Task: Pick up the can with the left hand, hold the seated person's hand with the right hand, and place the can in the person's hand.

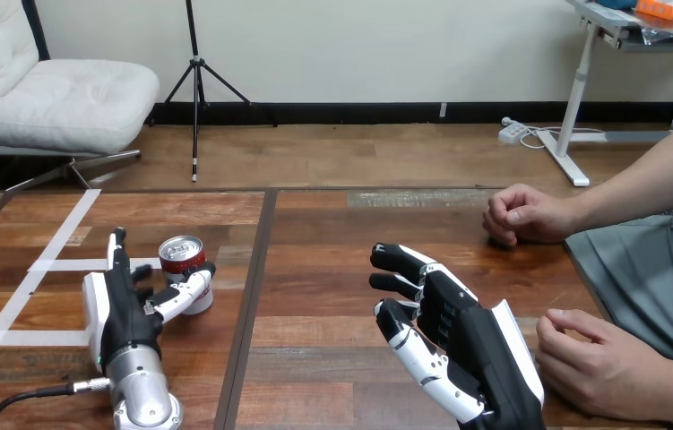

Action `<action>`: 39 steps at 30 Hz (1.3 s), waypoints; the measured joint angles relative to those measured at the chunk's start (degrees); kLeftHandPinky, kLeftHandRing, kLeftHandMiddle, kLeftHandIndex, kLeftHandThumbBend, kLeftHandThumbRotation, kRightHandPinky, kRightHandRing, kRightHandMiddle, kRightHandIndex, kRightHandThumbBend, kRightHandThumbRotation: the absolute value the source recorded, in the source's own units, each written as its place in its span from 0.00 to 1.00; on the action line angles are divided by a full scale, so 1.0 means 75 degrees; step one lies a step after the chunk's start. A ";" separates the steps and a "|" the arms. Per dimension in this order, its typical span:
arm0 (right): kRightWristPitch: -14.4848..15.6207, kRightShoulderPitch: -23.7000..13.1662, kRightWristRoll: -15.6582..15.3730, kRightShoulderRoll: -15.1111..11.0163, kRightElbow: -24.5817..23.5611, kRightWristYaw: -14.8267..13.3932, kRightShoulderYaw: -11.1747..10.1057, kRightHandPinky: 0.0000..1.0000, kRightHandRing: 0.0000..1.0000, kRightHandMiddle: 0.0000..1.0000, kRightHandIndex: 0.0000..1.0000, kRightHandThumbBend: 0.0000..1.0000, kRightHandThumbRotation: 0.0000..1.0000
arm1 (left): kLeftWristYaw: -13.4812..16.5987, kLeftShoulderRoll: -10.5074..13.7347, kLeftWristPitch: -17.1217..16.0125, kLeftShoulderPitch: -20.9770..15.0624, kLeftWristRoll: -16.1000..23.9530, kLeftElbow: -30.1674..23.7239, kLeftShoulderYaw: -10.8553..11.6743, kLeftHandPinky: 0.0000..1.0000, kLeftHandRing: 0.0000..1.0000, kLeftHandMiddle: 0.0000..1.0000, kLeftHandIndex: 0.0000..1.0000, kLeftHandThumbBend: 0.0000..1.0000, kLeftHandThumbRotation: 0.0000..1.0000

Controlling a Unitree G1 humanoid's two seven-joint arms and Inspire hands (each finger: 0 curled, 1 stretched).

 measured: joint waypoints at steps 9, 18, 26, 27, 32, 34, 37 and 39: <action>0.0000 0.0001 0.0000 -0.0002 0.0000 0.0010 0.0004 0.69 0.80 0.84 0.80 0.43 0.51 | -0.0179 -0.0014 -0.0189 -0.0030 -0.0196 0.0062 0.0024 0.86 0.89 0.92 0.92 0.69 0.09; -0.0027 0.0007 0.0000 -0.0004 0.0000 0.0049 0.0003 0.68 0.80 0.84 0.80 0.43 0.51 | -0.0205 -0.0018 -0.0203 -0.0121 -0.0222 0.0123 0.0009 0.84 0.88 0.91 0.90 0.68 0.07; -0.0032 0.0013 0.0002 -0.0004 0.0000 0.0049 0.0004 0.69 0.81 0.84 0.80 0.43 0.52 | -0.0212 -0.0017 -0.0191 -0.0182 -0.0155 0.0159 -0.0020 0.82 0.89 0.91 0.90 0.68 0.08; -0.0032 0.0013 0.0003 -0.0004 0.0000 0.0050 0.0004 0.69 0.81 0.84 0.80 0.43 0.52 | -0.0212 -0.0017 -0.0182 -0.0191 -0.0151 0.0168 -0.0024 0.82 0.89 0.91 0.90 0.68 0.08; -0.0032 0.0020 0.0001 -0.0004 0.0000 0.0051 0.0006 0.69 0.81 0.84 0.80 0.43 0.53 | -0.0238 -0.0017 -0.0110 -0.0226 -0.0143 0.0185 -0.0034 0.84 0.91 0.93 0.91 0.69 0.09; -0.0032 0.0025 0.0002 -0.0005 0.0000 0.0052 0.0006 0.69 0.81 0.84 0.80 0.43 0.53 | -0.0238 -0.0014 -0.0063 -0.0235 -0.0112 0.0189 -0.0051 0.85 0.92 0.94 0.92 0.70 0.10; -0.0033 0.0030 0.0002 -0.0006 0.0000 0.0053 0.0006 0.69 0.81 0.84 0.80 0.43 0.53 | -0.0235 -0.0006 0.0017 -0.0246 -0.0062 0.0194 -0.0096 0.85 0.92 0.94 0.92 0.70 0.11; -0.0033 0.0031 0.0003 -0.0007 0.0000 0.0057 0.0006 0.69 0.81 0.84 0.80 0.42 0.52 | -0.0220 0.0002 0.0087 -0.0251 0.0016 0.0197 -0.0144 0.85 0.91 0.95 0.93 0.71 0.12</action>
